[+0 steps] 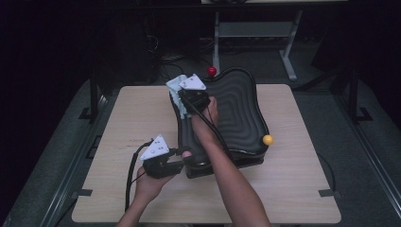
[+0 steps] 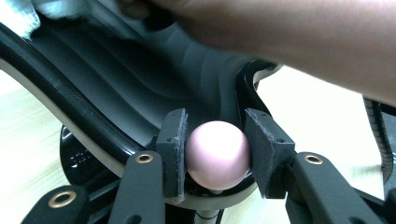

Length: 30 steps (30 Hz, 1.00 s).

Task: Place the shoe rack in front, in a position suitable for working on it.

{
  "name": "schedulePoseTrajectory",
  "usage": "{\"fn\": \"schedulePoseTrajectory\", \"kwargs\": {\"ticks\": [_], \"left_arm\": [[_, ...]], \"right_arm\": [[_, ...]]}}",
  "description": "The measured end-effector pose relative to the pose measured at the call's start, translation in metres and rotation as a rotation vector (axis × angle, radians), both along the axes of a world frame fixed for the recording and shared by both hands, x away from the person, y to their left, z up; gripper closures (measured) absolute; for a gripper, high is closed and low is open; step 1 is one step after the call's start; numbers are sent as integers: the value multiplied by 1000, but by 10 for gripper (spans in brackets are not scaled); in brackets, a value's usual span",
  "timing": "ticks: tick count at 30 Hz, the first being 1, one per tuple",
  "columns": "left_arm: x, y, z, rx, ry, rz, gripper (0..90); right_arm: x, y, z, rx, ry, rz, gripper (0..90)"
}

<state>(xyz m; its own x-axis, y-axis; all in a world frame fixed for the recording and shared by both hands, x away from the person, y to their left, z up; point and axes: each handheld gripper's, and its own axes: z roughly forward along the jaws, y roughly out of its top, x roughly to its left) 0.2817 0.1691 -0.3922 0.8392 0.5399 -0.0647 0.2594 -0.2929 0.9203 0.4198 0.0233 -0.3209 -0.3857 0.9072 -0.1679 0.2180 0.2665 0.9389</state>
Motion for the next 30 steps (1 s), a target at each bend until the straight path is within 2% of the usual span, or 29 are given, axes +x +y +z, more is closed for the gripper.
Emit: {"fn": "schedulePoseTrajectory", "kwargs": {"ticks": [2, 4, 5, 7, 9, 11, 14, 16, 18, 19, 21, 23, 24, 27, 29, 30], "left_arm": [[0, 0, 0, -1, 0, 1, 603], [0, 0, 0, 1, -1, 1, 603], [0, 0, 0, 1, 0, 1, 603], [1, 0, 0, 1, 2, -2, 603], [0, 0, 0, 4, 0, -1, 603], [0, 0, 0, 5, -1, 1, 603], [0, 1, 0, 5, -1, -1, 603], [0, 0, 0, 1, -1, 1, 603], [0, 0, 0, 2, -1, 0, 603], [0, 0, 0, 3, 0, -1, 603], [1, 0, 1, 4, 1, -2, 603], [1, 0, 1, 6, 0, -2, 603], [1, 0, 1, 5, 1, -2, 603], [0, 0, 1, 5, -2, -2, 603], [0, 0, 0, 4, -3, -2, 603], [0, 0, 0, 4, -3, -2, 603]], "right_arm": [[4, -19, 0, 20, 5, -55, 794], [4, -26, 0, 37, 16, -71, 794], [2, -25, 0, 38, 17, -65, 794], [-3, -17, -4, 39, 12, -11, 793], [-6, -12, -6, 21, 6, 3, 794], [-7, -18, -5, 30, 14, 3, 794], [-8, -38, -6, 24, 13, -51, 795], [-8, -57, -7, 24, 14, -111, 795], [-9, -66, -9, 44, 21, -141, 795], [-9, -67, -9, 59, 25, -143, 795], [-13, -63, -11, 56, 25, -116, 794], [-15, -59, -13, 28, 12, -95, 795], [-15, -62, -12, 32, 15, -89, 795], [-14, -82, -13, 34, 20, -146, 795], [-13, -104, -15, 66, 32, -217, 795], [-12, -110, -15, 88, 39, -232, 795]]}}
